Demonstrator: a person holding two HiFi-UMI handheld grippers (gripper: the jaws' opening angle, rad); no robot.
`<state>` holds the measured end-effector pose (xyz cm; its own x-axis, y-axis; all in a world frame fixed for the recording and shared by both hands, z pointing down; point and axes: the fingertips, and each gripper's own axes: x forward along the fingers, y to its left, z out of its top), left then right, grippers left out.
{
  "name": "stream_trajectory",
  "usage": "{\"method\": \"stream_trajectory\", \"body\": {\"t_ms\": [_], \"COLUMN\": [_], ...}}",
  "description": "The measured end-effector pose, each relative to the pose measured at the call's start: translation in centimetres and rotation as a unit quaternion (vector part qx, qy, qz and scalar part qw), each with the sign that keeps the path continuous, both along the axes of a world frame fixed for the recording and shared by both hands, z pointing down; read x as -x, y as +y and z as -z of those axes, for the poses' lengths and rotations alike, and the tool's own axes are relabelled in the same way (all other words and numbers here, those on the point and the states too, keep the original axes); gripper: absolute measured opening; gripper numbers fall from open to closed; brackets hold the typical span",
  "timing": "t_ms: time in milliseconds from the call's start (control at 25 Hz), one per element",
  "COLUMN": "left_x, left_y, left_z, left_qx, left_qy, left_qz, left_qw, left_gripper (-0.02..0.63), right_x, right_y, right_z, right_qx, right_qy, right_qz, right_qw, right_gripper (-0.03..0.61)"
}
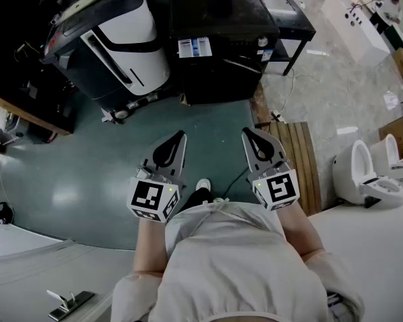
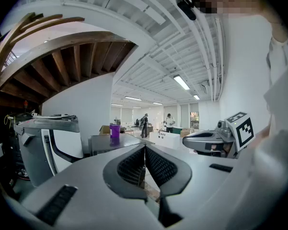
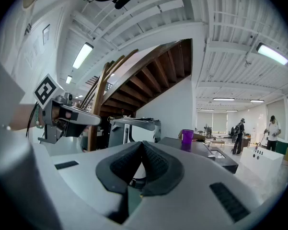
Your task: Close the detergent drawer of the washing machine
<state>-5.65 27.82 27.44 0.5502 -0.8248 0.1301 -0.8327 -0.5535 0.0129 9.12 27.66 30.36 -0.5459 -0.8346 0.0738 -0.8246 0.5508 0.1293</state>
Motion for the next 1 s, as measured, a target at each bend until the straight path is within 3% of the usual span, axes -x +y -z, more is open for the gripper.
{"method": "stream_trajectory", "body": {"t_ms": [760,1000], "left_x": [-1.6,-1.5], "left_y": [-1.3,-4.6], "left_z": [-1.2,-2.7], "left_qx": [0.007,0.02], "left_qy": [-0.002,0.0], "left_qz": [0.01,0.009], "left_qw": [0.9999,0.9998], "left_gripper": [0.02,0.02], "right_x": [-3.1,-3.0], "right_y": [-1.4,-4.3], "right_z": [-1.4,-3.1], "right_qx": [0.025,0.043], "right_qy": [-0.014,-0.011], "right_qz": [-0.034,-0.031], "right_qw": [0.999,0.999], "right_gripper": [0.003,0.005]}}
